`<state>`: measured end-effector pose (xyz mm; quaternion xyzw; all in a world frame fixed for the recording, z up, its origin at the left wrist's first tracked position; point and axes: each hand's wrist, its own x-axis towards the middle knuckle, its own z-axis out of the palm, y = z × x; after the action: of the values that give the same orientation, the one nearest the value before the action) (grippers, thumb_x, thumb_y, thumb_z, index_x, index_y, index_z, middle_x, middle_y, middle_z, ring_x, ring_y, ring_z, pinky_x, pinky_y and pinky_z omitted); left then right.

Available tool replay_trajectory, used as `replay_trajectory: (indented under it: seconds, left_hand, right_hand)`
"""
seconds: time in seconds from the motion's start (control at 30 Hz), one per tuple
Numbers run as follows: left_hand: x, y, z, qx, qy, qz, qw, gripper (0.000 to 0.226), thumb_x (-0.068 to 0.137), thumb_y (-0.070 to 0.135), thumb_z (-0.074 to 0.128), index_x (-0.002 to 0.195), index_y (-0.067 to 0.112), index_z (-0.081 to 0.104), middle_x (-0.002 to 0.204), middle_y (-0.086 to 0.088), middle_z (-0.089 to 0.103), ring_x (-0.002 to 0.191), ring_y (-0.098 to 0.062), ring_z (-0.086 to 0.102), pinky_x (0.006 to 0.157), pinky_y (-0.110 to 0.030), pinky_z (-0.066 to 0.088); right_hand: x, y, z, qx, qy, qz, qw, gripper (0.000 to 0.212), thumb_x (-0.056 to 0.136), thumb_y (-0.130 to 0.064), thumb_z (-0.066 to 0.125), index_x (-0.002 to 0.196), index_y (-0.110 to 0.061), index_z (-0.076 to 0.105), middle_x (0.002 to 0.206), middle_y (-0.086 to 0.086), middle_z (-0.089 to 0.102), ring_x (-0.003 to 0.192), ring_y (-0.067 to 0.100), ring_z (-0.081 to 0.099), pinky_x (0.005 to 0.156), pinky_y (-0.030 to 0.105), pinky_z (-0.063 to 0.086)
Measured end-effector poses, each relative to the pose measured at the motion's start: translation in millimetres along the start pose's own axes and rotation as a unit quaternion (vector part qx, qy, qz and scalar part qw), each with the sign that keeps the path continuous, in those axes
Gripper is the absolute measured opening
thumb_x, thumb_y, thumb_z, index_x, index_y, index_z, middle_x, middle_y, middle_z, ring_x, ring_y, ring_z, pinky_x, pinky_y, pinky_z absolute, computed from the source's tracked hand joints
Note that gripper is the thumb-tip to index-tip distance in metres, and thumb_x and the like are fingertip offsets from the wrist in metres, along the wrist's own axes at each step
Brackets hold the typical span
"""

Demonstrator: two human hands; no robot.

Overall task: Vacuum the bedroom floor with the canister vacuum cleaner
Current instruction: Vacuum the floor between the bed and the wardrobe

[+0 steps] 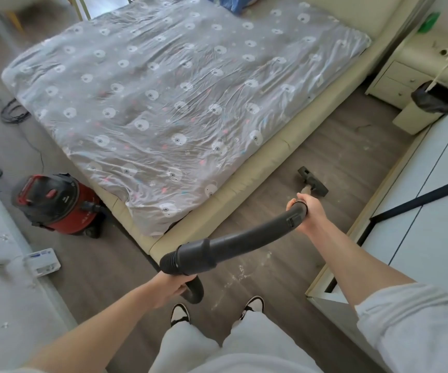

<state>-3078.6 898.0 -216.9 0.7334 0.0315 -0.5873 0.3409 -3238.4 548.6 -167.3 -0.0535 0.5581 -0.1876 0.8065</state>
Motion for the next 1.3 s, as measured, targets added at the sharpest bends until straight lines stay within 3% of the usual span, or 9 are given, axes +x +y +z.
replay_trajectory:
  seconds: [0.17,0.23,0.3,0.4,0.53,0.7,0.9,1.1,1.3]
  left_hand:
    - [12,41,22,0.184,0.025,0.015,0.982,0.018,0.091,0.025,0.075,0.104,0.022,0.064,0.108,-0.005,0.071,0.104,-0.02,0.068,0.084,-0.029,0.059]
    - [15,61,26,0.367,-0.01,0.016,0.93,0.009,0.093,0.025,0.071,0.096,0.027,0.063,0.098,0.005,0.068,0.097,-0.016,0.067,0.072,-0.019,0.053]
    - [13,91,23,0.482,-0.037,0.033,0.875,0.009,0.095,0.026,0.066,0.096,0.035,0.063,0.099,0.01,0.067,0.1,-0.013,0.066,0.077,-0.019,0.05]
    - [10,165,36,0.415,-0.028,0.071,0.907,0.019,0.097,0.028,0.063,0.114,0.038,0.063,0.112,0.012,0.068,0.102,-0.007,0.067,0.087,-0.022,0.054]
    - [1,270,111,0.299,-0.063,0.119,0.945,0.027,0.1,0.053,0.053,0.107,0.032,0.069,0.1,0.01,0.077,0.088,-0.005,0.075,0.087,-0.028,0.061]
    - [-5,369,218,0.382,-0.175,0.109,0.901,0.059,0.095,0.073,0.043,0.115,0.022,0.066,0.107,-0.002,0.077,0.089,-0.015,0.075,0.085,-0.03,0.061]
    - [20,435,296,0.289,-0.241,0.041,0.926,0.042,0.092,0.048,0.069,0.109,0.011,0.06,0.095,-0.008,0.075,0.067,-0.02,0.067,0.065,-0.032,0.059]
    - [59,501,372,0.249,-0.211,0.054,0.944,0.035,0.084,0.045,0.07,0.098,0.013,0.061,0.062,0.0,0.062,0.044,-0.018,0.054,0.047,-0.025,0.049]
    - [113,562,446,0.201,-0.193,0.016,0.96,0.046,0.078,0.045,0.072,0.109,0.012,0.062,0.063,-0.002,0.061,0.042,-0.018,0.051,0.043,-0.023,0.045]
  right_hand:
    - [16,-46,-10,0.001,-0.017,-0.003,1.0,0.014,0.097,-0.019,0.054,0.09,-0.011,0.045,0.062,0.002,0.053,0.057,0.01,0.052,0.058,0.021,0.048]
    - [22,-65,-14,0.002,-0.015,-0.007,1.0,0.015,0.097,-0.018,0.053,0.087,-0.011,0.045,0.061,0.002,0.052,0.058,0.01,0.052,0.058,0.022,0.048]
    - [30,-77,-16,-0.001,0.0,-0.012,1.0,0.013,0.096,-0.017,0.054,0.089,-0.012,0.045,0.07,0.002,0.052,0.059,0.011,0.052,0.057,0.022,0.049]
    - [45,-105,-16,-0.011,0.018,-0.022,1.0,0.012,0.095,-0.015,0.056,0.092,-0.012,0.045,0.076,0.002,0.051,0.059,0.012,0.053,0.056,0.023,0.05]
    - [66,-147,-6,-0.031,0.051,-0.03,0.998,0.012,0.094,-0.018,0.057,0.094,-0.012,0.047,0.072,0.004,0.052,0.052,0.013,0.054,0.046,0.023,0.051]
    - [91,-198,11,-0.03,0.064,-0.052,0.996,0.014,0.093,-0.018,0.059,0.098,-0.014,0.047,0.068,0.004,0.052,0.045,0.014,0.054,0.043,0.024,0.049]
    - [103,-268,38,-0.001,0.086,-0.071,0.994,0.019,0.092,-0.018,0.062,0.105,-0.013,0.048,0.072,0.005,0.05,0.051,0.014,0.05,0.048,0.025,0.046]
    - [128,-368,44,0.069,0.068,-0.083,0.992,0.018,0.093,-0.011,0.058,0.1,-0.012,0.041,0.08,0.007,0.045,0.055,0.014,0.045,0.048,0.023,0.045]
    - [192,-468,32,0.045,0.032,-0.05,0.997,0.018,0.093,-0.014,0.057,0.099,-0.013,0.04,0.072,0.006,0.045,0.053,0.016,0.044,0.053,0.025,0.041]
